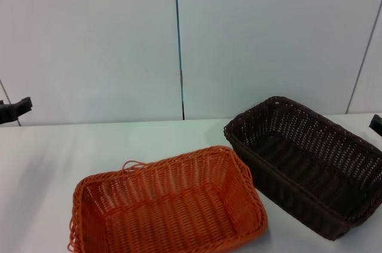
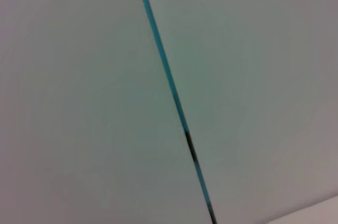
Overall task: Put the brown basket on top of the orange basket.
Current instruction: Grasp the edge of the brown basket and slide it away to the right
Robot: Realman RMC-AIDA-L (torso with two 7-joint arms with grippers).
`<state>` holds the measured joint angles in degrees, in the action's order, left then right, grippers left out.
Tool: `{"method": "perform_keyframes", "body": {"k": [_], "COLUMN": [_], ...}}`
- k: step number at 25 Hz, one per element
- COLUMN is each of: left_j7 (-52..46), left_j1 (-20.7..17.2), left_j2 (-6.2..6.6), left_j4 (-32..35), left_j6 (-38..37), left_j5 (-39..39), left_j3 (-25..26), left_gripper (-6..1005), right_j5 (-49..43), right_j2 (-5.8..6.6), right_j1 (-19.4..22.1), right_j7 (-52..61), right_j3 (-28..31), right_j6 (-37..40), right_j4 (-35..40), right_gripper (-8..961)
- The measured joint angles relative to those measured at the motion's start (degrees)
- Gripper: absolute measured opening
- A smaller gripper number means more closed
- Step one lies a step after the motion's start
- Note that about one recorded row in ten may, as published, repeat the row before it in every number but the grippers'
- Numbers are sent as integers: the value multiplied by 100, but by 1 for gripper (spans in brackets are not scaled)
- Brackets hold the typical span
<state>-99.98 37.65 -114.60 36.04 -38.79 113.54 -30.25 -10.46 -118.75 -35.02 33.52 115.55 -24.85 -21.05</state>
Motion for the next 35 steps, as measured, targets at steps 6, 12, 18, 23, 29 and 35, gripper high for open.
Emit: {"method": "perform_keyframes", "body": {"k": [6, 12, 18, 23, 29, 35], "left_j7": [-32, -39, -5, 3, 127, 185], "left_j1": [-58, -62, -70, -80, -132, -171], "left_j2": [3, -13, -28, -12, -6, -10], "left_j4": [36, 30, 43, 25, 52, 54], "left_j6": [9, 53, 228, 266, 330, 434], "left_j5": [30, 163, 201, 221, 222, 222], "left_j3": [1, 1, 2, 2, 1, -164], "left_gripper": [671, 666, 663, 661, 658, 658], "right_j5": [14, 57, 66, 71, 1022, 2738], "right_j2": [-44, -50, -34, -16, 7, 11], "right_j1": [425, 1187, 1634, 1786, 1955, 1957], "right_j7": [116, 396, 431, 391, -115, -1255], "right_j3": [-597, -1334, -1690, -1889, -1893, -1215], "right_j6": [1209, 2483, 3770, 5061, 5956, 6774], "right_j4": [-1314, -3156, -4519, -5423, -6260, -6609], "right_gripper": [927, 926, 926, 926, 926, 925]}}
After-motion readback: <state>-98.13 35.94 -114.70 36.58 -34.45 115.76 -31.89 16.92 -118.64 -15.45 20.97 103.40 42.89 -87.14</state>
